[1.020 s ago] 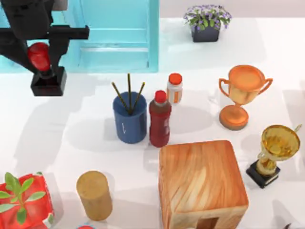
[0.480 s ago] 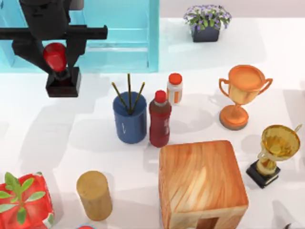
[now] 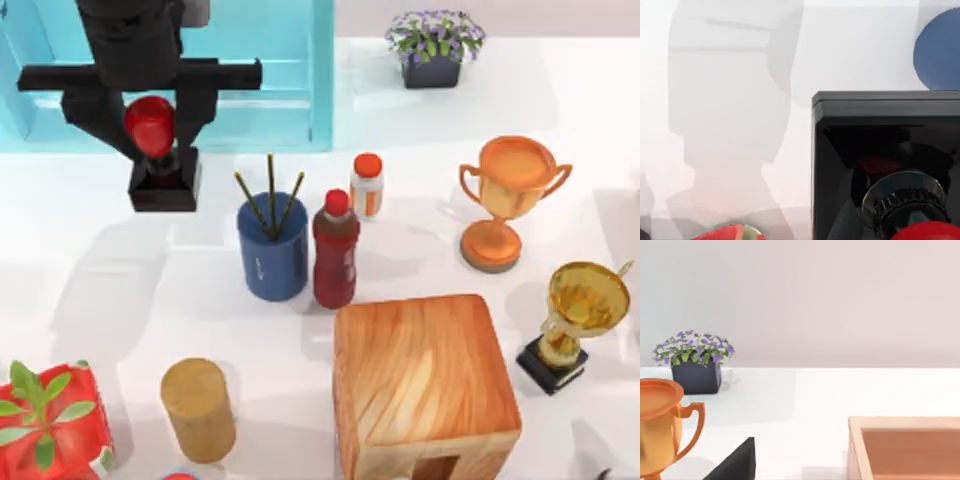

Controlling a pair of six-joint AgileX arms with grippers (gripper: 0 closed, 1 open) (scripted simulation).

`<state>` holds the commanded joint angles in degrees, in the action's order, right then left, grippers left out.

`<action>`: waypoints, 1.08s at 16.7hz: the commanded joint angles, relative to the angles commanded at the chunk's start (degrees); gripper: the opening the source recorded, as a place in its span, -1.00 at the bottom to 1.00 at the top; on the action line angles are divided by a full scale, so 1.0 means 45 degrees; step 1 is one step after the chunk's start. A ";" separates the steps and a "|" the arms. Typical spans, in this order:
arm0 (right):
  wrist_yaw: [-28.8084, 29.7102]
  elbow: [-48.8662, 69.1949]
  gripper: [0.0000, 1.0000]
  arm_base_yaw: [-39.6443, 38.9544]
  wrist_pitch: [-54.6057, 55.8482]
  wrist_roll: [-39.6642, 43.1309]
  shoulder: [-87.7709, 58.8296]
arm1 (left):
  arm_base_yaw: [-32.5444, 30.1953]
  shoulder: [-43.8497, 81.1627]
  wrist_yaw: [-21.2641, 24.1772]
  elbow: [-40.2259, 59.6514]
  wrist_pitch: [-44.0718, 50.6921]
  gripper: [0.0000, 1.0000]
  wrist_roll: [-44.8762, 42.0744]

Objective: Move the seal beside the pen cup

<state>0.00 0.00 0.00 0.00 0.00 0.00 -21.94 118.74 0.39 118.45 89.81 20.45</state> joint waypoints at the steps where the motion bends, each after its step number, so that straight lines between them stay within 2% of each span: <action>1: 0.0000 0.0000 1.00 0.0000 0.0000 0.0000 0.0000 | -0.0007 -0.0044 -0.0001 -0.0172 -0.0143 -1.00 0.0003; 8: 0.0000 0.0000 1.00 0.0000 0.0000 0.0000 0.0000 | -0.0042 -0.0233 -0.0007 -0.1009 -0.0815 -1.00 0.0024; 18: 0.0000 0.0000 1.00 0.0000 0.0000 0.0000 0.0000 | -0.0042 -0.0233 -0.0007 -0.1009 -0.0815 0.51 0.0024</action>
<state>0.00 0.00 0.00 0.00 0.00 0.00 -22.13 117.69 0.36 113.91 86.14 20.55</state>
